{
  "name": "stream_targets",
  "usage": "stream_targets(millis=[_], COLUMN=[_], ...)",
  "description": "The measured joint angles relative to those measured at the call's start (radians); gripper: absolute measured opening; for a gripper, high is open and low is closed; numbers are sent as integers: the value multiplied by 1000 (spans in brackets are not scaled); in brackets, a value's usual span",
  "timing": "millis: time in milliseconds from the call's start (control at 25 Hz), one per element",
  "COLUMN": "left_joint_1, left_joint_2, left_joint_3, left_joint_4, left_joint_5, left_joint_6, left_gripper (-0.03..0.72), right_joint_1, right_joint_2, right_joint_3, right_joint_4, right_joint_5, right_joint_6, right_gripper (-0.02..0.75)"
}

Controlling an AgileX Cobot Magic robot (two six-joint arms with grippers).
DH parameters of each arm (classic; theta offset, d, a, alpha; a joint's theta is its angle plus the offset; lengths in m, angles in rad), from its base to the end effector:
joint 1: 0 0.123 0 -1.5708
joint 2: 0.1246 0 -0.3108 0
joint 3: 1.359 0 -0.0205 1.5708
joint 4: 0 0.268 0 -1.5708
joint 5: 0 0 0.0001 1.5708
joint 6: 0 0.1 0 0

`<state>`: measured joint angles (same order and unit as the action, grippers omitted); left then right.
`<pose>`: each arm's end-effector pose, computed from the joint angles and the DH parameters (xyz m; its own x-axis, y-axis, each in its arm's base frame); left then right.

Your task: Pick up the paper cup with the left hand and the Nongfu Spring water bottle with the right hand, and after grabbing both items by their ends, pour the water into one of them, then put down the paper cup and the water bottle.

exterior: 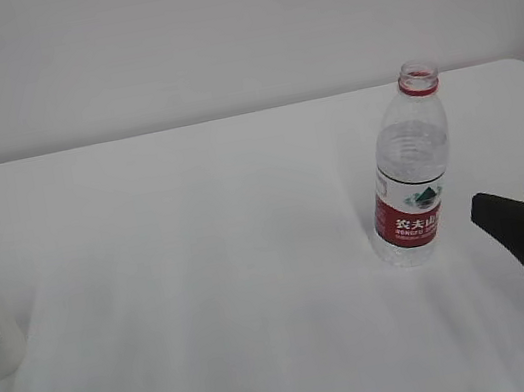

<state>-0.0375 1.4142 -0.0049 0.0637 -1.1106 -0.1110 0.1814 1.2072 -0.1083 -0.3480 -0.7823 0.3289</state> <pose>0.1731 -0.0122 0.1578 -0.2175 -0.0743 -0.9732 0.0754 0.9928 -0.0927 0.1725 0.0560 0.1836 -0.2835 0.0240 -0.9587 -0.3829 0.9137 0.1361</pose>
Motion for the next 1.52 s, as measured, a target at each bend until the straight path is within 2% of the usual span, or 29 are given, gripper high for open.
stream_targets(millis=[200,520,720,1040,1520], left_joint_1=[0,0,0,0,0], left_joint_2=[0,0,0,0,0], left_joint_3=[0,0,0,0,0], left_joint_4=[21,116,62,84,39], left_joint_5=[28,70,107,-27,23], left_joint_6=[0,-11,-18,-18,-18], left_gripper=[677,688,689,688,689], right_joint_1=[0,0,0,0,0], right_joint_2=[0,0,0,37,70], right_joint_3=[0,0,0,0,0], right_joint_4=[0,0,0,0,0], right_joint_5=[0,0,-2,-21,-74], right_joint_6=[0,0,0,0,0], right_gripper=[552,552,552,552,552])
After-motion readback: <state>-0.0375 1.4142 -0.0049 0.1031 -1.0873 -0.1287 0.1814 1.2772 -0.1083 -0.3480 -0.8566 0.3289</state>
